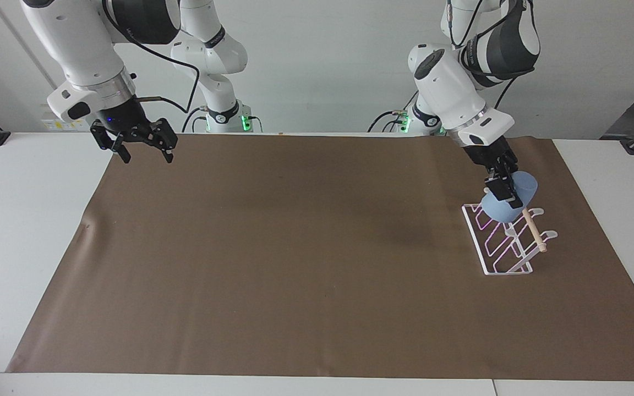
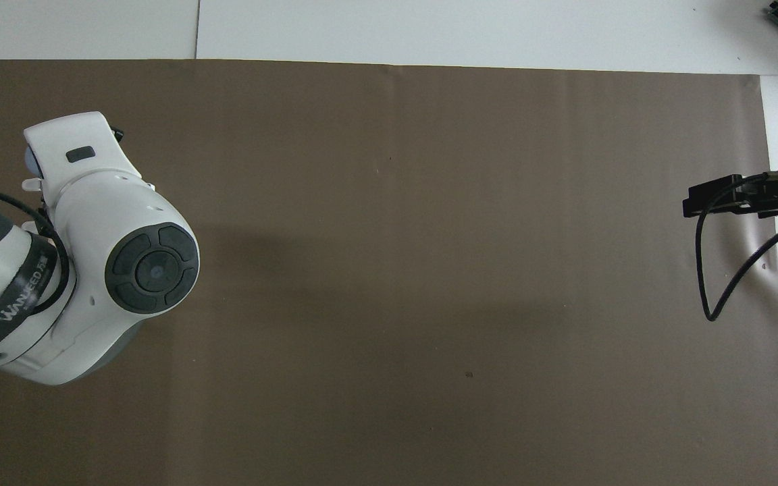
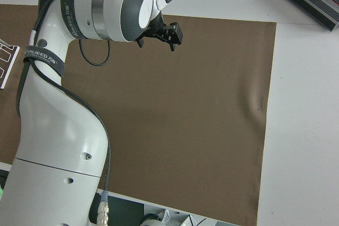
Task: Hang cup on cup holder
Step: 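Move the cup with the left gripper above the wire rack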
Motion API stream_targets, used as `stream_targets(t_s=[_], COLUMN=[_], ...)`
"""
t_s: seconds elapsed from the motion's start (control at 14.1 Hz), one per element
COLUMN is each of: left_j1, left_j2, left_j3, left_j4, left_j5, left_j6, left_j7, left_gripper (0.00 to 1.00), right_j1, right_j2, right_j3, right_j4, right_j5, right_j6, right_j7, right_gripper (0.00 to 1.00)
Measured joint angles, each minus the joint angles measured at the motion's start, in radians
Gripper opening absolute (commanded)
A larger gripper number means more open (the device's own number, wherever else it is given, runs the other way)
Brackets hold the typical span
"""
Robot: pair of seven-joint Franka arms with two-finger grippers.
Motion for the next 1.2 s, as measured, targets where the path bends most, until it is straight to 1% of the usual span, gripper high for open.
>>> stream_targets(t_s=[0.28,0.5,0.71,0.85,0.99,1.2], left_j1=[0.045,0.085,0.107,0.11,0.111,0.134], left_j2=[0.048,0.068,0.069,0.066,0.05,0.035], left_j3=[0.0,0.0,0.0,0.0,0.0,-0.001], left_j4=[-0.001,-0.007,-0.045,-0.089,-0.126,-0.168], left_j5=[0.069,0.078,0.081,0.106,0.131,0.131], left_j6=[0.064,0.13,0.184,0.217,0.236,0.262], left_j7=[-0.054,-0.07,-0.07,-0.074,-0.08,-0.099], left_gripper=[0.0,0.0,0.0,0.0,0.0,0.0], right_j1=[0.0,0.0,0.0,0.0,0.0,0.0], right_j2=[0.0,0.0,-0.001,-0.002,-0.004,-0.005], right_j3=[0.0,0.0,0.0,0.0,0.001,0.001], right_j4=[0.0,0.0,0.0,0.0,0.0,0.0], right_j5=[-0.059,-0.059,-0.059,-0.059,-0.059,-0.059], right_j6=[-0.037,-0.075,-0.088,-0.089,-0.089,-0.089], right_j7=[-0.002,-0.002,-0.002,-0.002,-0.002,-0.002], right_gripper=[1.0,1.0,1.0,1.0,1.0,1.0])
